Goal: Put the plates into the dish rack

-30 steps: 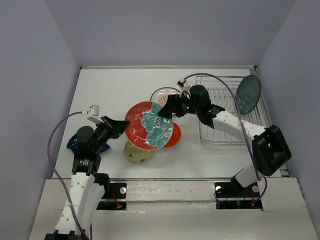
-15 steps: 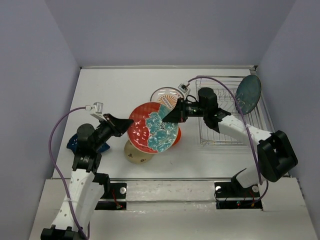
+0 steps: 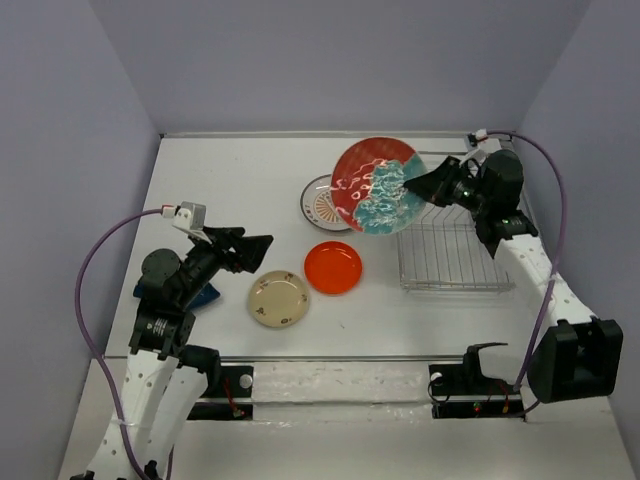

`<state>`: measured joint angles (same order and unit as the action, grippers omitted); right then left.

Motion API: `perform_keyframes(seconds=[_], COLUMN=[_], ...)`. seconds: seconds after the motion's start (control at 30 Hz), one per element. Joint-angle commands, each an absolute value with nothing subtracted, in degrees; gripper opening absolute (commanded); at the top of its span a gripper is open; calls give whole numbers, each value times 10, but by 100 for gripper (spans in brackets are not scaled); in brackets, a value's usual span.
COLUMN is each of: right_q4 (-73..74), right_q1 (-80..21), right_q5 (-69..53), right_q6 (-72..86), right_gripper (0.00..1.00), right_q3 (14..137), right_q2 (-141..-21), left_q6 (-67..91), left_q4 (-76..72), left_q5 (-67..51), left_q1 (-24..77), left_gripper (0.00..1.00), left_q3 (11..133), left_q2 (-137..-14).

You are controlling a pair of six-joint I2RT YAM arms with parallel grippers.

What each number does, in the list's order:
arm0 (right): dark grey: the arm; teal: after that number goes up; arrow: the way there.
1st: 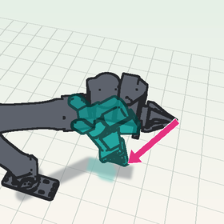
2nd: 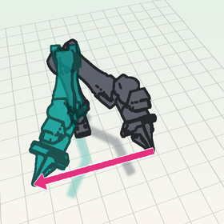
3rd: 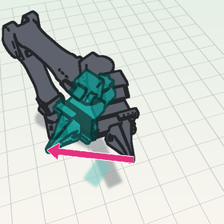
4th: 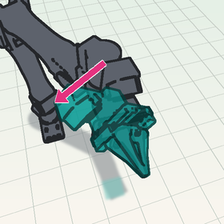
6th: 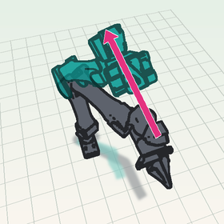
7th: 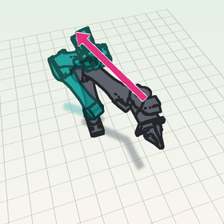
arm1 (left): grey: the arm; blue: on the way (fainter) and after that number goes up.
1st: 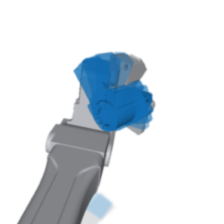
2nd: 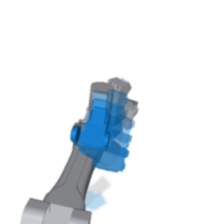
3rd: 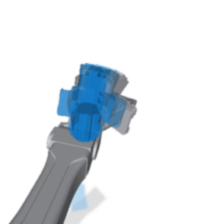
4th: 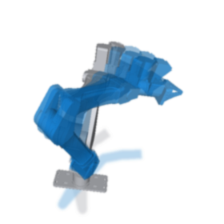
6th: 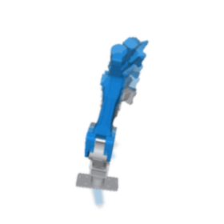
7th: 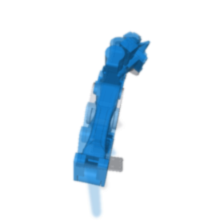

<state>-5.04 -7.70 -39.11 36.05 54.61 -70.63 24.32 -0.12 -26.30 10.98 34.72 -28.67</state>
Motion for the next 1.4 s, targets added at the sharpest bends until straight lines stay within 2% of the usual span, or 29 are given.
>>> perform_keyframes(seconds=[0.0, 0.03, 0.13, 0.33, 0.5, 0.7, 0.93, 1.37], right_q4=[35, 50, 62, -32, -52, -48, -27, -11], right_q1=[-47, -47, -41, -35, -19, 2, 31, 41], right_q5=[-169, -63, 130, 297, 295, 263, 251, 197], right_q6=[261, 243, 176, 9, -116, -201, -225, -150], right_gripper=[7, 7, 7, 7, 7, 7, 7, 7], right_q3=[664, 674, 694, 717, 765, 762, 753, 686], right_q2=[-650, -644, -638, -667, -716, -746, -762, -777], left_q6=[196, 191, 190, 188, 189, 191, 190, 191], left_q4=[36, 33, 34, 38, 42, 44, 46, 47], left_q5=[-207, -208, -199, -188, -174, -163, -158, -151], left_q1=[135, 145, 154, 202, 229, 251, 269, 273], left_gripper=[99, 99, 99, 99, 99, 99, 99, 99], left_q3=[325, 328, 326, 324, 325, 325, 326, 326], left_q2=[-263, -255, -246, -222, -202, -180, -174, -171])
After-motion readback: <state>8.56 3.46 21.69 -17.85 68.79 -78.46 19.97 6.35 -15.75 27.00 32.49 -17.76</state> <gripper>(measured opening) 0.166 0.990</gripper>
